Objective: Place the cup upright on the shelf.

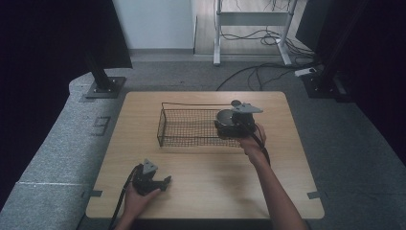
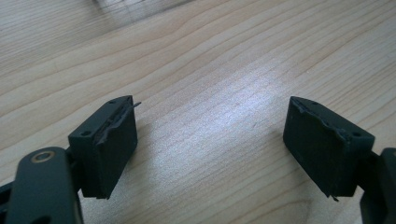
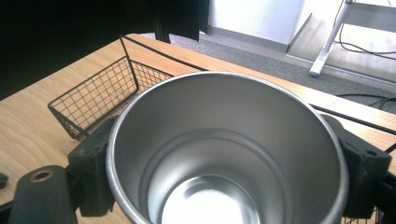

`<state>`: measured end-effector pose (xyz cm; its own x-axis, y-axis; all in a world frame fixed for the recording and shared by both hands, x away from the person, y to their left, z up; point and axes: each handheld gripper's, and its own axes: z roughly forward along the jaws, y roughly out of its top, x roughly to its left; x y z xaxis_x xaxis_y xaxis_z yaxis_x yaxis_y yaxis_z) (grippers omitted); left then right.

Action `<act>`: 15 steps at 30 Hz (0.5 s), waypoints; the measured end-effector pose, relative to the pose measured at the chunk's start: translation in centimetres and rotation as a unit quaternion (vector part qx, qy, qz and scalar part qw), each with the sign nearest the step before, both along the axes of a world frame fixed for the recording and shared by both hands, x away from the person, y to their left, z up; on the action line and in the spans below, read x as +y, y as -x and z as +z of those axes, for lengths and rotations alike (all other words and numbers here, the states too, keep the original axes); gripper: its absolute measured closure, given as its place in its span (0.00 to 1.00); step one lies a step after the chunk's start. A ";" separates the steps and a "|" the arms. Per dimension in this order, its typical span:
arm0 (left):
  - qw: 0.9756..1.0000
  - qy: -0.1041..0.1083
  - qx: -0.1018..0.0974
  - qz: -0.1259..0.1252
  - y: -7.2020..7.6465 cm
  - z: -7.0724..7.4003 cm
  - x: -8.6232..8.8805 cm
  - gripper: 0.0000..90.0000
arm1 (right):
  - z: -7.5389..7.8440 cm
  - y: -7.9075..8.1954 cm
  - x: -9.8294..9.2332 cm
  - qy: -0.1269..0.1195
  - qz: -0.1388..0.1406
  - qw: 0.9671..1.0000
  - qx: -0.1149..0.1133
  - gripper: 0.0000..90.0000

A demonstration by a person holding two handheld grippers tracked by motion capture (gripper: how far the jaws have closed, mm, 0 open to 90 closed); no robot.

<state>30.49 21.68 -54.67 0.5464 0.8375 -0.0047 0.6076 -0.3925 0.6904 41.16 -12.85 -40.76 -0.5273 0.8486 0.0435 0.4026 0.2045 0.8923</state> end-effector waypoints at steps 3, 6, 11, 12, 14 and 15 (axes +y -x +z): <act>1.000 0.001 0.000 0.000 0.0 0.0 0.0 0.20 | -0.2 -0.5 -0.2 -0.003 -0.005 1.000 0.004 0.15; 1.000 0.001 0.000 0.000 0.0 0.0 0.0 0.20 | -0.3 -1.1 -0.3 -0.003 -0.011 1.000 0.008 0.15; 1.000 0.001 -0.001 0.000 0.0 0.0 0.0 0.20 | -0.2 -1.8 -0.2 0.002 -0.014 1.000 0.016 0.15; 1.000 0.001 -0.001 0.000 0.0 0.0 0.0 0.20 | -0.2 -1.9 -0.2 0.001 -0.014 1.000 0.017 0.15; 1.000 0.001 -0.001 0.001 0.0 0.0 0.0 0.20 | -0.2 -2.3 -0.1 0.003 -0.016 1.000 0.019 0.15; 1.000 0.001 -0.001 0.001 0.0 0.0 0.0 0.20 | -0.2 -2.5 -0.1 0.004 -0.016 1.000 0.022 0.15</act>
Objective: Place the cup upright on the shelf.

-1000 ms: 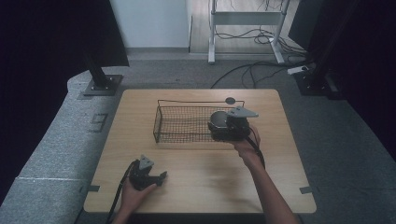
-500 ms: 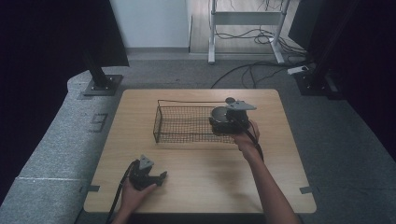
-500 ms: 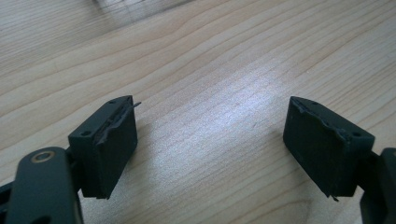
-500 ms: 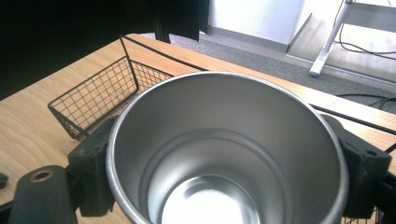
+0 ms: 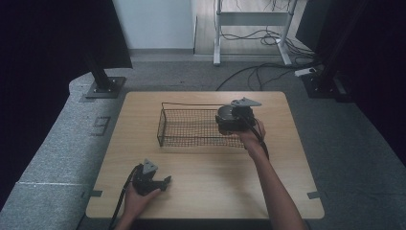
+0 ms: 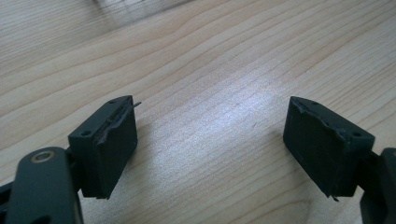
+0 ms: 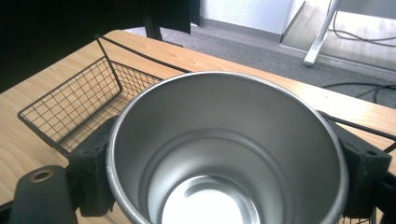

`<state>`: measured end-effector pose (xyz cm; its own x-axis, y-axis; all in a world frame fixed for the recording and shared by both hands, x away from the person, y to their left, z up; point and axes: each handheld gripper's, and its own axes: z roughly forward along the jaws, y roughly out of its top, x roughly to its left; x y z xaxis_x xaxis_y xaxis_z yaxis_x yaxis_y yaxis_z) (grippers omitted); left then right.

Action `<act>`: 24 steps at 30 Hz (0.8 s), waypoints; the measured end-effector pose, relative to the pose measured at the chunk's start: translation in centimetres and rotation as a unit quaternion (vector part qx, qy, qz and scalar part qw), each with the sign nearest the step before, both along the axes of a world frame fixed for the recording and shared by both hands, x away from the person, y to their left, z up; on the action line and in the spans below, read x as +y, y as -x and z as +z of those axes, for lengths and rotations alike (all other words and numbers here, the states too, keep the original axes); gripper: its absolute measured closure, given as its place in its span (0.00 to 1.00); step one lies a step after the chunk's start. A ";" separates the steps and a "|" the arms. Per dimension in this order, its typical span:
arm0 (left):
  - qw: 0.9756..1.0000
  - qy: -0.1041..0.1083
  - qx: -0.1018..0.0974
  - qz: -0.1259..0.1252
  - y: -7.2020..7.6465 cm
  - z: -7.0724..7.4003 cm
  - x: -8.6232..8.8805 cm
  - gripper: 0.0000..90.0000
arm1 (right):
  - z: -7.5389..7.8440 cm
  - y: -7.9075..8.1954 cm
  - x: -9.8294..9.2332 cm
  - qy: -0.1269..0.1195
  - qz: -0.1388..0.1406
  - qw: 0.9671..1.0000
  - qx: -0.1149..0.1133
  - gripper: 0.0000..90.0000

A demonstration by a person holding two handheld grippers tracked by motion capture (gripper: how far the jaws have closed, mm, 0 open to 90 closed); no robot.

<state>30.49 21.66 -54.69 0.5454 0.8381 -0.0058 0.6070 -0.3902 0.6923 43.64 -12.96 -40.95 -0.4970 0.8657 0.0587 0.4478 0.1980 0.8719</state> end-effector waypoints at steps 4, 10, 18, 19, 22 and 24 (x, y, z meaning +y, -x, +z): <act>1.000 0.000 0.000 0.000 0.0 0.0 0.0 0.20 | -0.2 -0.5 0.1 0.004 -0.002 1.000 0.004 0.15; 1.000 -0.001 0.000 -0.001 0.0 0.0 0.0 0.20 | -0.6 -1.6 0.5 0.003 -0.006 1.000 0.016 0.15; 1.000 -0.001 0.000 -0.001 0.0 0.0 0.0 0.20 | -1.1 -2.9 1.0 0.003 -0.010 1.000 0.022 0.15; 1.000 -0.001 0.001 -0.001 0.0 0.0 0.0 0.20 | -1.3 -3.3 1.2 0.004 -0.012 1.000 0.025 0.15; 1.000 -0.001 0.001 -0.001 0.0 0.0 0.0 0.20 | -1.5 -3.6 1.4 0.006 -0.015 1.000 0.026 0.15; 1.000 -0.001 0.001 -0.001 0.0 0.0 0.0 0.20 | -1.7 -4.1 1.5 0.009 -0.016 0.999 0.027 0.15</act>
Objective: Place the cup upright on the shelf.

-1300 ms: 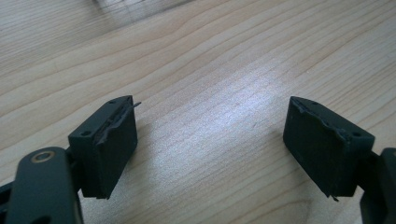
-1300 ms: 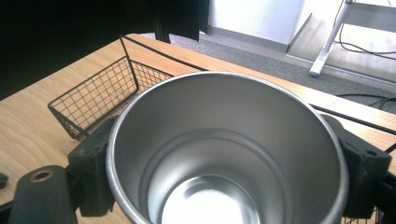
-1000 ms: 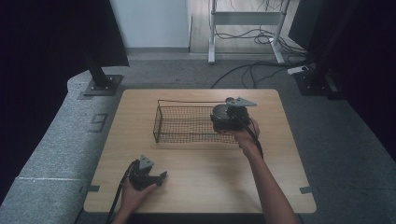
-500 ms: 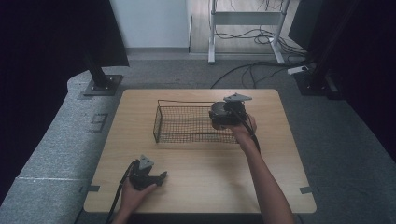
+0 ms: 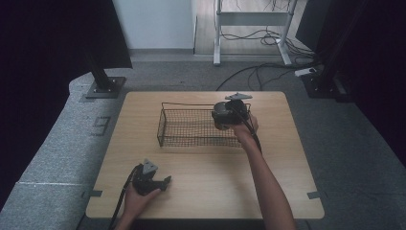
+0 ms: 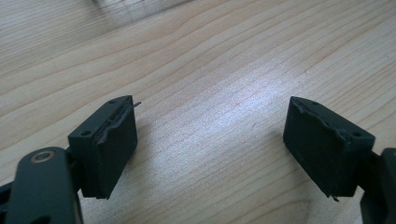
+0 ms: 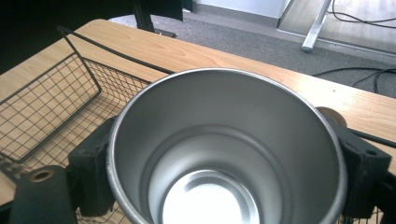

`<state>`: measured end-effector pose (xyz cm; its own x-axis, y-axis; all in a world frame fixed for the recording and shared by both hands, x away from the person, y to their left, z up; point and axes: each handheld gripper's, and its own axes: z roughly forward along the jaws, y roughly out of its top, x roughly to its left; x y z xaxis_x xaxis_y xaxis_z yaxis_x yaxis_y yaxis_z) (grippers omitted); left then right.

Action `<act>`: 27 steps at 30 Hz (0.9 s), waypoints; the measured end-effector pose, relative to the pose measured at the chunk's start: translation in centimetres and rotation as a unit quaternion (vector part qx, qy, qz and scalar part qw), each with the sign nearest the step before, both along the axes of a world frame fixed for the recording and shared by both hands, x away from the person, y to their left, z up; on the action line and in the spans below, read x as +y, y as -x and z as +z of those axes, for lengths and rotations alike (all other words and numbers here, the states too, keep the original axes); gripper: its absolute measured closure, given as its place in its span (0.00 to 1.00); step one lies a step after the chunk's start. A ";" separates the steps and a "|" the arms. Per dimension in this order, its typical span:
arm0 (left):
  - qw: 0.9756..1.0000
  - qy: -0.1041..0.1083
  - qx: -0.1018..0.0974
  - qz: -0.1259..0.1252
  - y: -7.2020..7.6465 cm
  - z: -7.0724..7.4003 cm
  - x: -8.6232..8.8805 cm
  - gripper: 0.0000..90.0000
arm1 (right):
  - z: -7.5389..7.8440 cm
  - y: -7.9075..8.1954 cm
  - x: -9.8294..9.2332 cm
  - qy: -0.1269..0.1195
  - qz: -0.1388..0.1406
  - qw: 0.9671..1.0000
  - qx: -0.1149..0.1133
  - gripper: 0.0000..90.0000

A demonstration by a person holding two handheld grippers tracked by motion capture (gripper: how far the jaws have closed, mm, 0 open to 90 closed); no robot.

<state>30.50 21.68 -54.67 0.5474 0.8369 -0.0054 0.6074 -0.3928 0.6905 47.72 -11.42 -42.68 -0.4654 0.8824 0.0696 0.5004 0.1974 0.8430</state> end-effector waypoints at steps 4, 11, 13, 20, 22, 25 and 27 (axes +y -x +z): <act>1.000 0.001 0.000 0.000 0.0 0.0 0.0 0.19 | -0.4 -0.7 0.1 0.003 -0.003 1.000 0.004 0.15; 1.000 0.000 0.000 0.000 0.0 0.0 0.0 0.19 | -1.3 -1.5 0.2 0.007 -0.012 1.000 0.018 0.15; 1.000 0.000 0.000 0.000 0.0 0.0 0.0 0.19 | -1.4 -1.6 0.2 0.008 -0.012 1.000 0.020 0.15; 1.000 0.001 0.000 0.000 0.0 0.0 0.0 0.20 | -2.5 -2.1 0.2 0.014 -0.019 0.999 0.031 0.15; 1.000 0.001 0.000 0.000 0.0 0.0 0.0 0.19 | -2.7 -2.2 0.1 0.015 -0.020 0.999 0.033 0.15; 1.000 0.001 0.000 0.000 0.0 0.0 0.0 0.19 | -3.2 -2.4 0.0 0.015 -0.023 0.999 0.038 0.15; 1.000 0.001 0.000 0.000 0.0 0.0 0.0 0.19 | -3.6 -2.5 -0.1 0.015 -0.026 0.999 0.043 0.15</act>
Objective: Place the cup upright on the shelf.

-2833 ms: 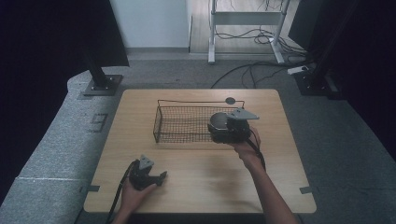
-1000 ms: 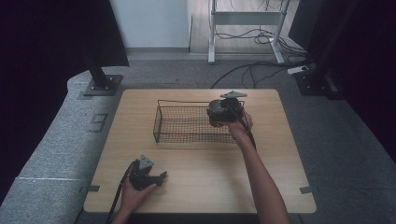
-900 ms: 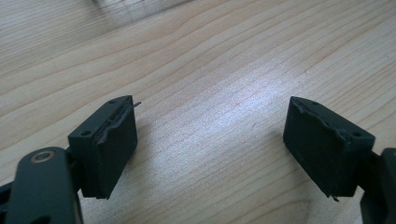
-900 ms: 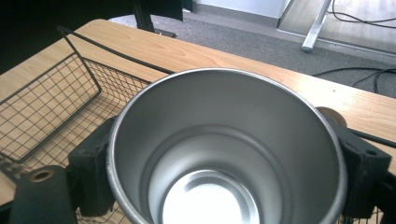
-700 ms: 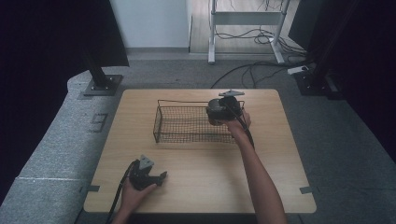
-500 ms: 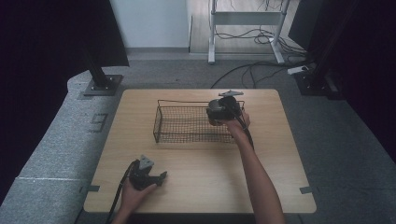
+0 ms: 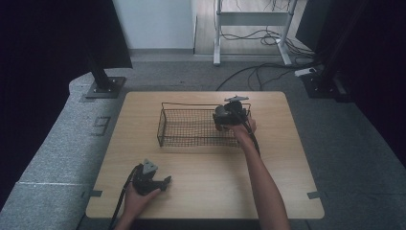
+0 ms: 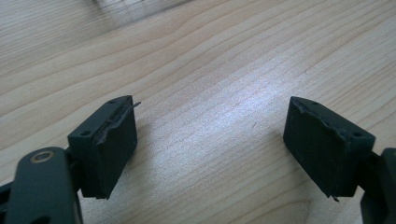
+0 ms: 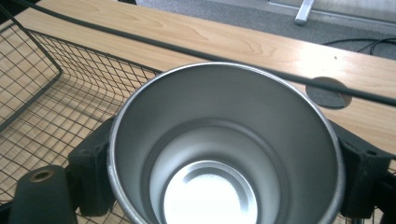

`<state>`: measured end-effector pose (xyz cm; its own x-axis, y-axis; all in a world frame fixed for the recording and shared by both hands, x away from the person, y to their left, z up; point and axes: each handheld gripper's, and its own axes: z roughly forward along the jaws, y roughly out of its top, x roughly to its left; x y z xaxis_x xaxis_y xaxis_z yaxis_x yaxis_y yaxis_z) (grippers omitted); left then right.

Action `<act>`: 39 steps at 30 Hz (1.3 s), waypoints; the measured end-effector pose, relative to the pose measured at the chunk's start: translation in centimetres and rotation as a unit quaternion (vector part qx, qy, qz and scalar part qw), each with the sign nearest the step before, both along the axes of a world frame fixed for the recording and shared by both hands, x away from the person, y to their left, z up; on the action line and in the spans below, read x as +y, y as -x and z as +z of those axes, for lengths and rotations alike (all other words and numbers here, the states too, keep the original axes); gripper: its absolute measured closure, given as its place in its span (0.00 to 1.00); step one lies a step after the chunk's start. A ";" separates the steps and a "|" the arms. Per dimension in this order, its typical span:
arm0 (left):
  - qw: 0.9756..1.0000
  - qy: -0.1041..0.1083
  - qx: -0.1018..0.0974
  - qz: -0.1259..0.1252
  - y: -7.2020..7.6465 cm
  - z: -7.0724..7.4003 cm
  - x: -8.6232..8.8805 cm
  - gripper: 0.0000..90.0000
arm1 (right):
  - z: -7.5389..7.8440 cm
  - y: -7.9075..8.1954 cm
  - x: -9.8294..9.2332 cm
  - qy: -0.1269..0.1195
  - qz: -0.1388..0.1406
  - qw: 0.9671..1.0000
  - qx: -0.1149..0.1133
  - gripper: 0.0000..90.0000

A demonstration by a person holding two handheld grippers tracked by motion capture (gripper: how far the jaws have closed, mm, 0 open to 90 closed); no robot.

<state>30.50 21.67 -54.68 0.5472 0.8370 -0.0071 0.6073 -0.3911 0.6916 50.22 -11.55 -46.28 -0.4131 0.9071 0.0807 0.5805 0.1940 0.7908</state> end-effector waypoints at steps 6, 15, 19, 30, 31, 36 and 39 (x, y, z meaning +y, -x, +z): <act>1.000 0.000 0.000 0.000 0.0 0.0 0.0 0.19 | -0.7 -0.3 0.0 0.002 -0.002 1.000 0.011 0.15; 1.000 0.000 0.000 0.000 0.0 0.0 0.0 0.19 | -1.4 -0.6 0.1 0.011 -0.008 1.000 0.025 0.15; 1.000 0.000 0.000 0.000 0.0 0.0 0.0 0.19 | -1.6 -0.7 0.0 0.012 -0.008 0.999 0.033 0.15; 1.000 0.000 0.000 0.000 0.0 0.0 0.0 0.19 | -1.7 -0.9 0.2 0.024 -0.005 0.999 0.046 0.15; 1.000 0.000 0.000 0.000 0.0 0.0 0.0 0.20 | -1.8 -0.9 0.2 0.025 -0.003 0.999 0.049 0.15; 1.000 0.000 0.000 0.000 0.0 0.0 0.0 0.20 | -1.8 -0.9 0.2 0.025 -0.002 0.998 0.061 0.15; 1.000 0.000 0.000 0.000 0.0 0.0 0.0 0.19 | -1.8 -0.9 0.3 0.037 -0.003 0.997 0.062 0.14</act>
